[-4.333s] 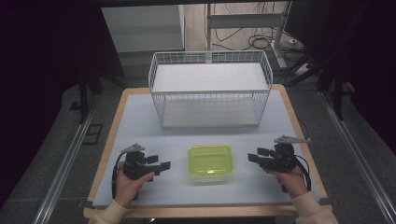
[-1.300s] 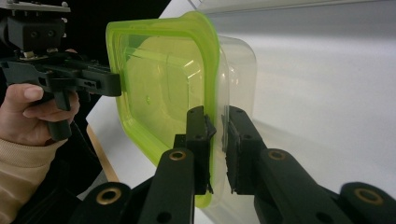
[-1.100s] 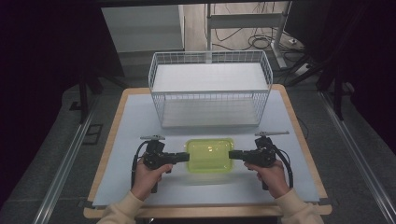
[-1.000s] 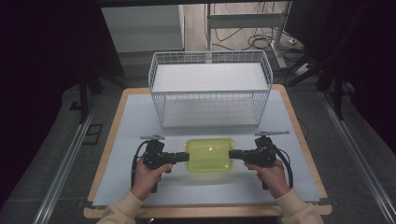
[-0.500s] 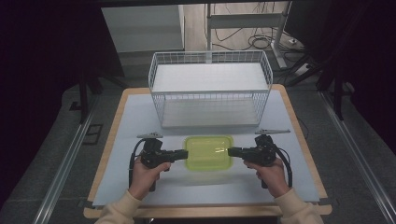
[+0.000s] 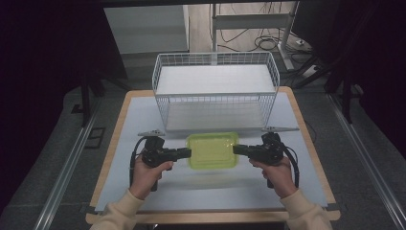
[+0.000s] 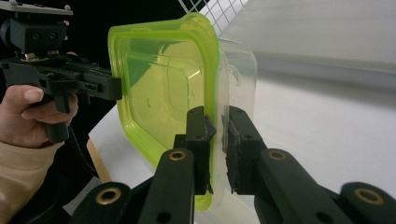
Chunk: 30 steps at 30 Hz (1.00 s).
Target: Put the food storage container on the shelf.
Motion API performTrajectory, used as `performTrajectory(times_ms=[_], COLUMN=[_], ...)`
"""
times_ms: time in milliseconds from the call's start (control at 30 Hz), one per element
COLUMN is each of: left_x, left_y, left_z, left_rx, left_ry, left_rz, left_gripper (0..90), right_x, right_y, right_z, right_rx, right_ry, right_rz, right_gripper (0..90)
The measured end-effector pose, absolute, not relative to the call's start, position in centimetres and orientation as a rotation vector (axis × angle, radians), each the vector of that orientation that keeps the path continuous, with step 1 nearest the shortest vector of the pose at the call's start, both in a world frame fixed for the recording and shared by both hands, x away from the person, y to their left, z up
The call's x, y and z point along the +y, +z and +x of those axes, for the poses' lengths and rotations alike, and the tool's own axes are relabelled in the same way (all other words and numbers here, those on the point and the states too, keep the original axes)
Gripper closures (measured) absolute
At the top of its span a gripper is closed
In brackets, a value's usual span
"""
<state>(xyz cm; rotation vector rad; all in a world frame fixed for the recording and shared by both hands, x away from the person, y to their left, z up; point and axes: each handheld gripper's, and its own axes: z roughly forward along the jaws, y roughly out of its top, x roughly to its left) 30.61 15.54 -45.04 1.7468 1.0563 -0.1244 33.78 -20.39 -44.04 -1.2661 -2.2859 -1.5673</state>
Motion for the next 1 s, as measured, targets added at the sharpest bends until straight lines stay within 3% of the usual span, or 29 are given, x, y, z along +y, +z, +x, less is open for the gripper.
performTrajectory(times_ms=[1000], left_x=[16.1], left_y=[-40.3], left_z=[32.0], left_rx=[1.011], left_ry=[-0.060], left_rz=[1.724], left_gripper=[81.4], right_x=[-20.0], right_y=[-39.7], right_z=[35.0], right_rx=[-2.283], right_ry=[-1.678], right_rz=[-1.233], right_gripper=[81.0])
